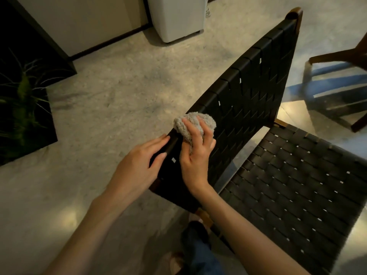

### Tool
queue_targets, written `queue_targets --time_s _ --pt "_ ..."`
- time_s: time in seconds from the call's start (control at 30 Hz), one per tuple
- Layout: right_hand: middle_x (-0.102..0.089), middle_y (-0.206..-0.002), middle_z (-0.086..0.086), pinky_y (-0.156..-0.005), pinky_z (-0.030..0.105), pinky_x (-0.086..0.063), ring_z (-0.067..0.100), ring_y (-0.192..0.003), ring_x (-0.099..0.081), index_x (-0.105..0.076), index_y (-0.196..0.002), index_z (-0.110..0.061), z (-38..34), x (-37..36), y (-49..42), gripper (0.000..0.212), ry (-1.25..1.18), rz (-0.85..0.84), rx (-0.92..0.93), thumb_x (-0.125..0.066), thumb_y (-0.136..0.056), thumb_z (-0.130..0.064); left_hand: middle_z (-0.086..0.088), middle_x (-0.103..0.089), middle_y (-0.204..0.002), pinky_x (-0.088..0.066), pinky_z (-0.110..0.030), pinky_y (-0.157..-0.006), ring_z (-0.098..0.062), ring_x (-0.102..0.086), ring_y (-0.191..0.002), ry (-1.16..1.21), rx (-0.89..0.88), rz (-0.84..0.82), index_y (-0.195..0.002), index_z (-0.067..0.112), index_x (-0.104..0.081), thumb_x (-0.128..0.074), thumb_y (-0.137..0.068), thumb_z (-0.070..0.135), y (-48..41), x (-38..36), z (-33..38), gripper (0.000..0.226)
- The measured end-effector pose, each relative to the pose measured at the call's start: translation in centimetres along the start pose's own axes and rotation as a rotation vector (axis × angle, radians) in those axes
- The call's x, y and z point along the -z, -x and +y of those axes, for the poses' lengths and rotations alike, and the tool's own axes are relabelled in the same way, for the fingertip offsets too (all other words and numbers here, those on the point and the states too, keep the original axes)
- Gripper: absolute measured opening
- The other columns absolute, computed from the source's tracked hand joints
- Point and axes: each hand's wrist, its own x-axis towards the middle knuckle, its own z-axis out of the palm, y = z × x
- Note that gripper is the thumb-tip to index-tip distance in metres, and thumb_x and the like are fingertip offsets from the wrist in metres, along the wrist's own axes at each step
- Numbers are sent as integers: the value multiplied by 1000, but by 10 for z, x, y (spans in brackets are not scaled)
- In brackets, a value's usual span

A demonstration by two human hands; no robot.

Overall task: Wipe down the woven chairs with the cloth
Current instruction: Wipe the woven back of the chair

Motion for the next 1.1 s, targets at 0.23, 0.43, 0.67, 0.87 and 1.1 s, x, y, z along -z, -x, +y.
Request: queue_targets --time_s 0.23,0.43,0.67,0.87,1.1 --pt "-23 -147 2 -106 34 -23 23 -129 -23 -35 -130 -44 -13 5 15 53 58 -123 -5 -45 -95 -6 7 -21 -153 -23 0 -96 5 -19 -134 108 42 221 -145 37 -30 -41 -98 29 66 -29 -16 48" --pt "-20 -146 -9 -105 54 -34 20 -129 -23 -36 -136 -45 0 1 39 54 86 -145 137 -41 -92 -14 1 -3 -158 -24 3 -97 9 -4 -140 375 -87 469 -145 39 -12 -37 -98 25 65 -65 -21 55" --pt "-33 -143 6 -107 40 -26 17 -131 -27 -42 -135 -34 47 -18 33 42 92 11 459 -44 -96 -19 -4 2 -155 -15 -21 -117 -14 -3 -146 449 -163 863 -147 29 5 -33 -100 26 39 -121 -36 60" --pt "-37 -135 3 -100 43 -35 1 -124 -27 -48 -131 -24 72 -28 17 39 4 180 708 -45 -94 -15 -18 -8 -157 -14 -33 -119 -22 -9 -146 453 -264 1129 -146 12 -4 -29 -101 17 19 -149 -44 52" --pt "-39 -134 0 -92 40 -41 16 -115 -37 -44 -133 -31 102 -21 0 52 21 205 940 -47 -85 -10 -8 -11 -157 -17 -18 -115 -15 -11 -146 273 -340 1290 -149 7 -9 -47 -99 10 15 -189 -52 62"
